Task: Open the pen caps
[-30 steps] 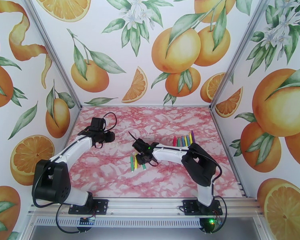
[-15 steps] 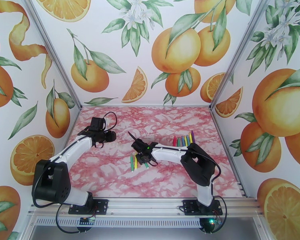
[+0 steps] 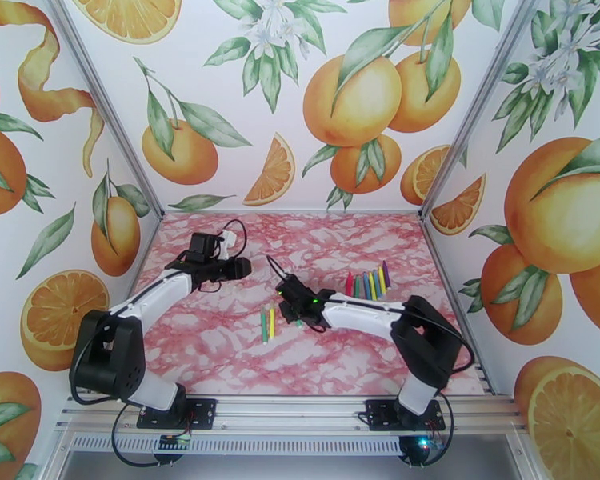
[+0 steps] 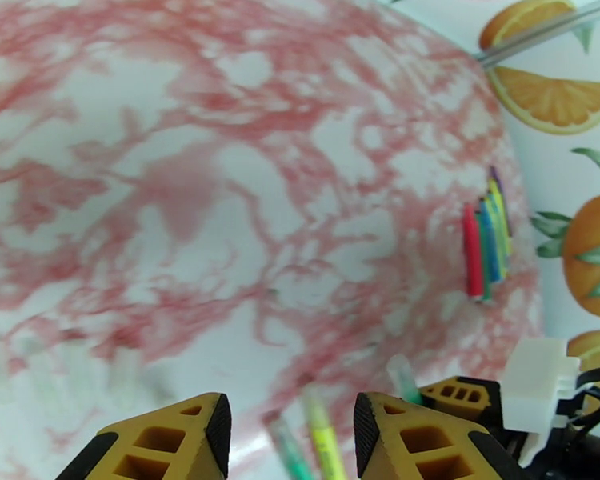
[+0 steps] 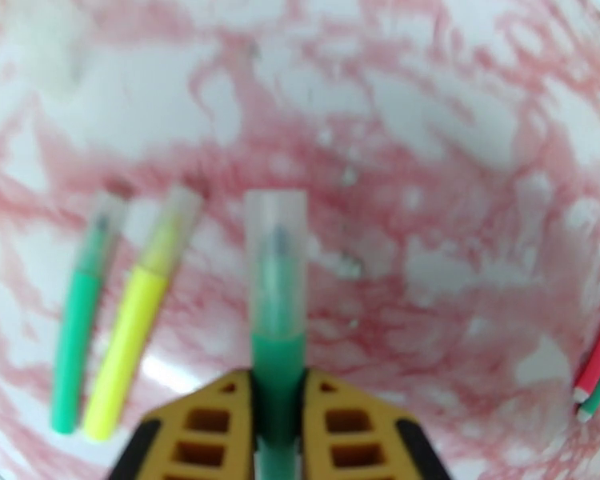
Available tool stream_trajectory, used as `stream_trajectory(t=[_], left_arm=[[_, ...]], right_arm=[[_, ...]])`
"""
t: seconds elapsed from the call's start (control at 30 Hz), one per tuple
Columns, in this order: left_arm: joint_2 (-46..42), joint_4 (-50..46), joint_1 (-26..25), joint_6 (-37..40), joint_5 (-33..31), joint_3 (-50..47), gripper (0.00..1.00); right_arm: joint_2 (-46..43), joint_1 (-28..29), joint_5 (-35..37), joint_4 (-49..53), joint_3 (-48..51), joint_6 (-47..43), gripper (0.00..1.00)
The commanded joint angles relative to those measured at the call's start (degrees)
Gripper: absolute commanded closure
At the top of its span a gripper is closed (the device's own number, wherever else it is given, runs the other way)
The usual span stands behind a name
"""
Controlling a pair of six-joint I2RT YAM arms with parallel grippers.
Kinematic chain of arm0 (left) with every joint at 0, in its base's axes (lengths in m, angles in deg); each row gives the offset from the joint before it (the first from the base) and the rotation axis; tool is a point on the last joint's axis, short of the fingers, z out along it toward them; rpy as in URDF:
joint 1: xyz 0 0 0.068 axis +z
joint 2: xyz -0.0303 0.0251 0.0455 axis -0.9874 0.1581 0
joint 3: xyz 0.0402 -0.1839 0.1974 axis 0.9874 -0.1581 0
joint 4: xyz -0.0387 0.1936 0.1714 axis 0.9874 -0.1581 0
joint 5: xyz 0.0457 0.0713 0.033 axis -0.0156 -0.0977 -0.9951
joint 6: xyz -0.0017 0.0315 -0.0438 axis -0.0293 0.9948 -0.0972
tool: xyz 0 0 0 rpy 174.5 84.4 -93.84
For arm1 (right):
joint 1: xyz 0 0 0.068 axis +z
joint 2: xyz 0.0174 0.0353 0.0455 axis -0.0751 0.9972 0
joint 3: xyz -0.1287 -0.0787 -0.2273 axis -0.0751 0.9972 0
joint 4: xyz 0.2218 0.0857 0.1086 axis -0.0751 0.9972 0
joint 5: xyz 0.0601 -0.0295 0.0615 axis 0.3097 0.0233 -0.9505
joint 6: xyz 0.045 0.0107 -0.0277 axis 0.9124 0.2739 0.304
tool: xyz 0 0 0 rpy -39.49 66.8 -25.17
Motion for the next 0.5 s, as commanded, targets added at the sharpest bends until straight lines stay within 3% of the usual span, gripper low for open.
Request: stream_trajectory(t=[0.0,0.47], left_arm=[[1.0,5.6,-1.9,-2.4,4.6,2.3,0.50],[6.0,6.4,-7.0,-3.8,10.8,9.1,0.52]], right_arm=[[-3.4,-1.2,-4.1,-8.2,2.0,0.1,0.84],[-6.4,-2.1,-8.4,-16.3,3.1,-0.2,0.84]])
